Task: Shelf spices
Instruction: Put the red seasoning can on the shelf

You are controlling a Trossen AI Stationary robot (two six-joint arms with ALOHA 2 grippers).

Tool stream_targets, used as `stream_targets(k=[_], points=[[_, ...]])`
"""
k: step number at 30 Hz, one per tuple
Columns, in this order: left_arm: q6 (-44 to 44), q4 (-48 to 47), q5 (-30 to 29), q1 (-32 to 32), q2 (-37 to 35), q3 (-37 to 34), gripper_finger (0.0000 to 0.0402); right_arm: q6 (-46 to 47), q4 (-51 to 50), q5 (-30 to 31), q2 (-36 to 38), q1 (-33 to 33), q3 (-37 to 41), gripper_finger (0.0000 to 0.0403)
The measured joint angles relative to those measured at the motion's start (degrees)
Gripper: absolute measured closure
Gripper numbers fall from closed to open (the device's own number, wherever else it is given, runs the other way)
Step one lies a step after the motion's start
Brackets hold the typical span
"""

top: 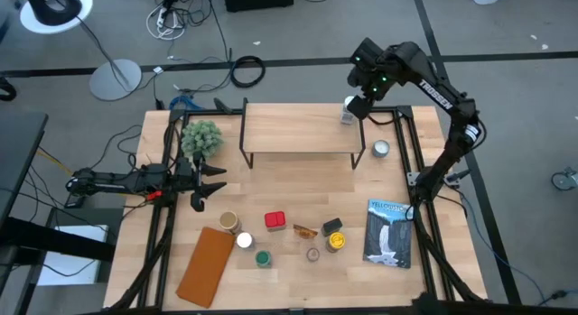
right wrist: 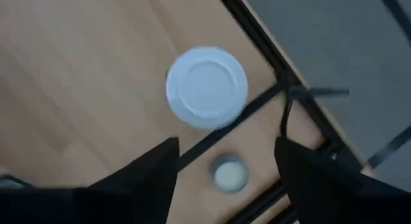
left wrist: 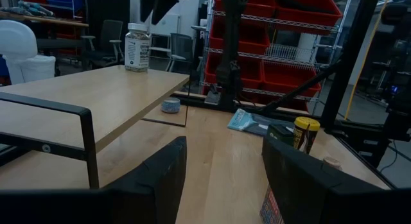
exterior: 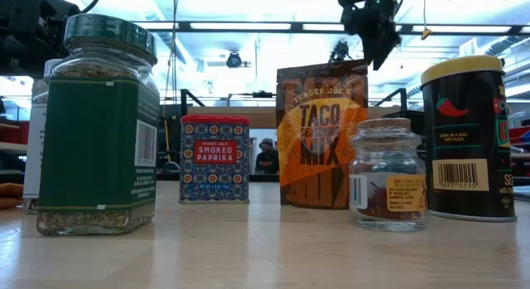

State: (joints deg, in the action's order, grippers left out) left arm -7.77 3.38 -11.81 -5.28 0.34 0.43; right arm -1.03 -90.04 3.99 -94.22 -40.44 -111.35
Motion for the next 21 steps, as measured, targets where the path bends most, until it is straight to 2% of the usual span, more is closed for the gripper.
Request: stream_targets(k=[7, 14, 17, 21], points=[[0.0, 0.0, 0.02, -0.02, 0.0, 0.0, 0.0193, 12.78, 0.02, -0.76, 3.88, 4.77, 0.0, 0.0206], [0.0, 0.0, 0.0, -0.02, 0.0, 0.0, 0.0193, 23.47, 0.78, -0.63, 6.08, 16.46, -0.02, 0.023], [0.0, 0.0, 0.0, 0.0, 0.0, -0.02, 0.0193, 26.93, 2.85, 2.57, 6.19, 23.77, -0.02, 0.0231], [-0.02, 0.0, 0.0, 0.0, 0.0, 0.0, 0.0193, 31.33, 5.44, 10.86, 6.19, 33.98, 0.43, 0.0231]])
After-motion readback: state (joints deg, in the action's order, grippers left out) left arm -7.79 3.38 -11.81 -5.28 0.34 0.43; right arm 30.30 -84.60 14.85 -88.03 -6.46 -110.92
